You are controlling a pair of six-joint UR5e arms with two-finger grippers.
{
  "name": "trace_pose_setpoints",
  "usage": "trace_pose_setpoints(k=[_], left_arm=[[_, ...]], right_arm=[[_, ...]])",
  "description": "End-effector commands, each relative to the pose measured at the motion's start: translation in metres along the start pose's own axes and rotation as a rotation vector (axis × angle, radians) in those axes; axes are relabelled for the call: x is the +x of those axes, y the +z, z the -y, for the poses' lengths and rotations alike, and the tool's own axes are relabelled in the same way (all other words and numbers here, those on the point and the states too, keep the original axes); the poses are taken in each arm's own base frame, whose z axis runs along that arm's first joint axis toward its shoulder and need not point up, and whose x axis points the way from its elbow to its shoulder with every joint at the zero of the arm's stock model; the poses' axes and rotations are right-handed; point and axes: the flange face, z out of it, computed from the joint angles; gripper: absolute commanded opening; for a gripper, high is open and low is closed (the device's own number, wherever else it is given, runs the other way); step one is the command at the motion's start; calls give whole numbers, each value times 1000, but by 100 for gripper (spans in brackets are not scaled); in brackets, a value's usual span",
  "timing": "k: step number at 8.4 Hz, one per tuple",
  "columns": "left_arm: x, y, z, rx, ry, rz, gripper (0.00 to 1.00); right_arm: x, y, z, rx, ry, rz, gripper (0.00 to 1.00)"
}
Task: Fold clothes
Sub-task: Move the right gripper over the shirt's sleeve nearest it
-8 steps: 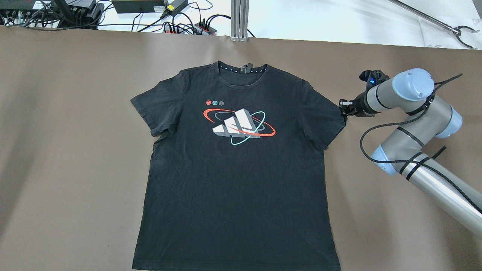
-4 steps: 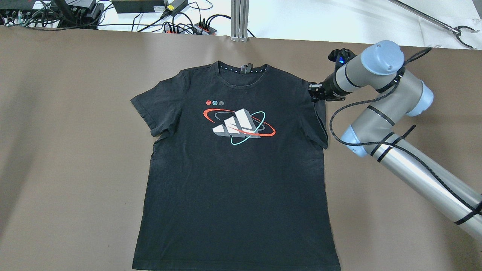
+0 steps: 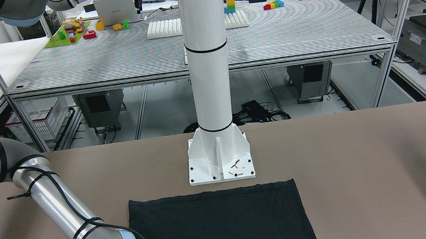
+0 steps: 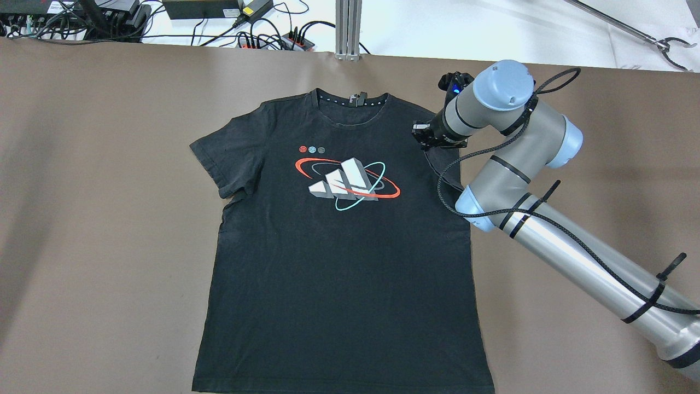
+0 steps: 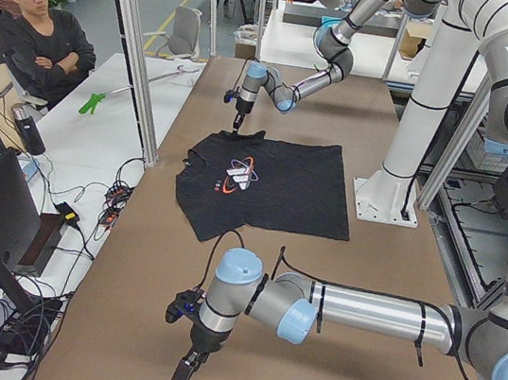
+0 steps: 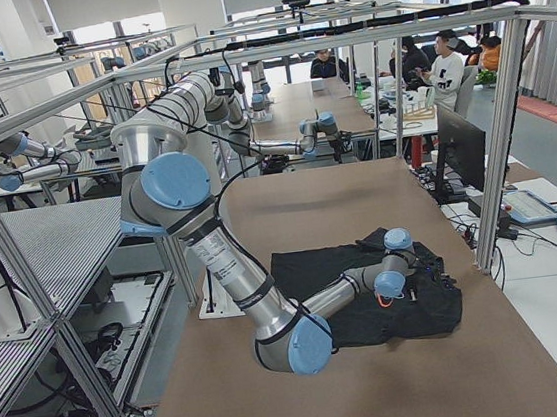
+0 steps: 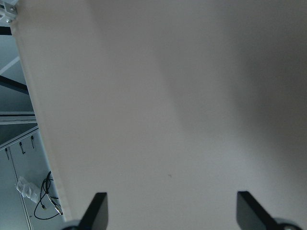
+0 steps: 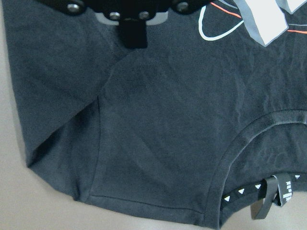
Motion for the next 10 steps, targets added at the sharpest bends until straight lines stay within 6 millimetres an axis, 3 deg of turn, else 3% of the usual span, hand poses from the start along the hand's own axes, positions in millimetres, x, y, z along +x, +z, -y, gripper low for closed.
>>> trace_pose_setpoints(k=[1, 4, 6, 7, 9, 10], left_arm=[[0, 0, 0, -1, -1, 0, 94], [0, 1, 0, -2, -2, 1, 94], [0, 1, 0, -2, -3, 3, 94], [0, 1, -1, -2, -4, 3, 94], [-1, 1, -1, -4, -16, 6, 94], [0, 1, -1, -3, -16, 4, 94]], right_arm=[[-13, 4, -6, 7, 12, 0, 0], [-32, 8, 1, 39, 91, -9, 0], [-36, 16, -6, 64, 86, -22, 2], [-37, 18, -10, 61, 80, -22, 94], [-30, 15, -14, 59, 61, -17, 94], [-16, 9, -22, 56, 57, -11, 94]])
